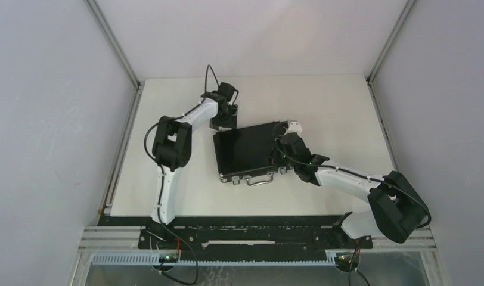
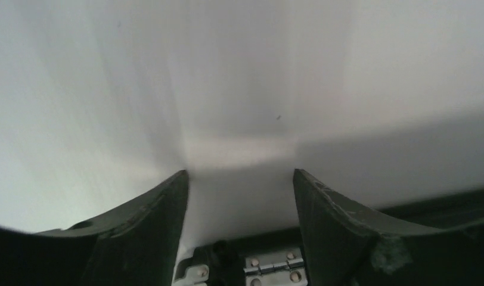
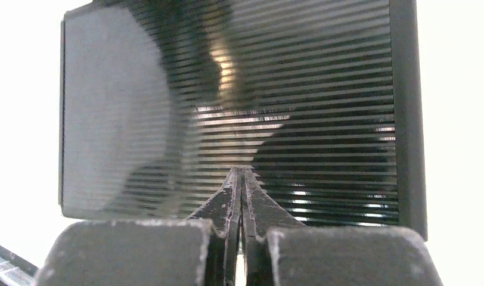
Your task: Pack up texas hold em set
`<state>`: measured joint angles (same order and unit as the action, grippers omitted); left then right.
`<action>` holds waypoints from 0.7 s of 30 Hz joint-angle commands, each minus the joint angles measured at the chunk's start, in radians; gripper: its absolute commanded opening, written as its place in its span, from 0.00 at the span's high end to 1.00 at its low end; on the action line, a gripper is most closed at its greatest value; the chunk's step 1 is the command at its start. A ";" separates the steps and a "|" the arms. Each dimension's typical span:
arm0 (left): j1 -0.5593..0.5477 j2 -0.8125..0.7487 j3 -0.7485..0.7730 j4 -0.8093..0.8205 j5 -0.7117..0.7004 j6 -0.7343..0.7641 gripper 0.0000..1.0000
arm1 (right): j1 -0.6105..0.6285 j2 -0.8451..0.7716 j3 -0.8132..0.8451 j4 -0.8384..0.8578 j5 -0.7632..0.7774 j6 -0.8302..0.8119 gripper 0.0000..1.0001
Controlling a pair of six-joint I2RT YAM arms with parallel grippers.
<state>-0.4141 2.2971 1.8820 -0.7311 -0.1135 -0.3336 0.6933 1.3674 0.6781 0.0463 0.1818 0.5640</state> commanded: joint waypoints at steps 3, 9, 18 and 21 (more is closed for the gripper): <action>-0.028 -0.148 -0.106 -0.074 -0.054 -0.062 0.19 | 0.008 -0.122 -0.002 0.036 0.040 -0.044 0.96; -0.030 -0.423 -0.314 0.277 -0.114 -0.128 0.00 | 0.016 -0.227 -0.072 0.019 0.039 -0.071 0.93; -0.123 -0.880 -0.771 0.632 -0.064 -0.154 0.20 | 0.113 -0.500 -0.240 -0.116 0.013 -0.020 1.00; -0.124 -0.963 -0.936 0.726 0.083 -0.218 0.56 | 0.073 -0.554 -0.281 -0.134 0.011 0.000 1.00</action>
<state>-0.5327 1.4052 1.1305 -0.1841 -0.1875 -0.4835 0.8047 0.8768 0.4316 -0.0551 0.1905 0.5297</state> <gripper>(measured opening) 0.610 0.006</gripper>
